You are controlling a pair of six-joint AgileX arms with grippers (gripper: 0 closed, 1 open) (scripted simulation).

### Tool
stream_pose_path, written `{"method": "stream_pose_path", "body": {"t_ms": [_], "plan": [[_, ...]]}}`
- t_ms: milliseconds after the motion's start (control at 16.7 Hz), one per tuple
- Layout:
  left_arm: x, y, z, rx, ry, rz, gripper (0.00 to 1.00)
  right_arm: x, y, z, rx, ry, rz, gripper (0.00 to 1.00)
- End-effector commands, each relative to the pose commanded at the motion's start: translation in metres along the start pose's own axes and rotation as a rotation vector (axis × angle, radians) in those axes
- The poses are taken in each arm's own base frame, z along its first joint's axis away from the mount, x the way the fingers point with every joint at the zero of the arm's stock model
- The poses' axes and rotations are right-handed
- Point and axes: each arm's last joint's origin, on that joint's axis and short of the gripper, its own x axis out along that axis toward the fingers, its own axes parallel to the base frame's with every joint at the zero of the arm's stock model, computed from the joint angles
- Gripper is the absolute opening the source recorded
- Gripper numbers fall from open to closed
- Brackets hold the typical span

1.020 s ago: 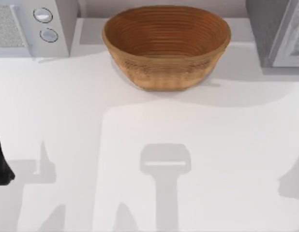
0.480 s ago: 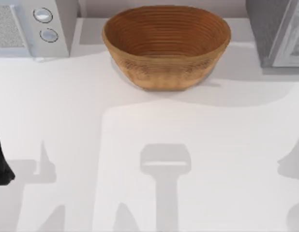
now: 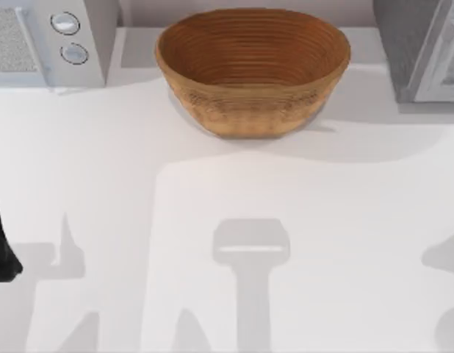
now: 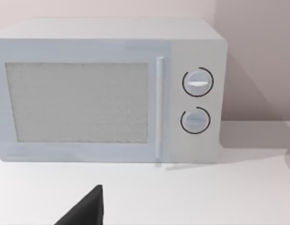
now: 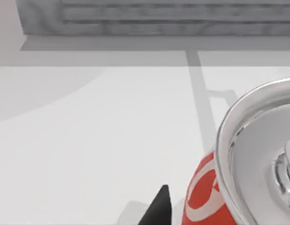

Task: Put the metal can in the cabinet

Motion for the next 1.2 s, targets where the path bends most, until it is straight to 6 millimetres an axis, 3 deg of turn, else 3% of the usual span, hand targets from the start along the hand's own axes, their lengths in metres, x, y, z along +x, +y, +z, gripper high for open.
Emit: {"method": "stream_pose_path", "body": {"t_ms": [300, 360, 900, 1200], "plan": [[0.000, 0.000, 0.000, 0.000, 0.000, 0.000, 1.00, 0.000, 0.000, 0.000, 0.000, 0.000, 0.000, 0.02], [0.000, 0.000, 0.000, 0.000, 0.000, 0.000, 1.00, 0.000, 0.000, 0.000, 0.000, 0.000, 0.000, 0.00], [0.000, 0.000, 0.000, 0.000, 0.000, 0.000, 1.00, 0.000, 0.000, 0.000, 0.001, 0.000, -0.001, 0.00], [0.000, 0.000, 0.000, 0.000, 0.000, 0.000, 1.00, 0.004, -0.004, 0.024, -0.003, -0.020, -0.007, 0.00]]}}
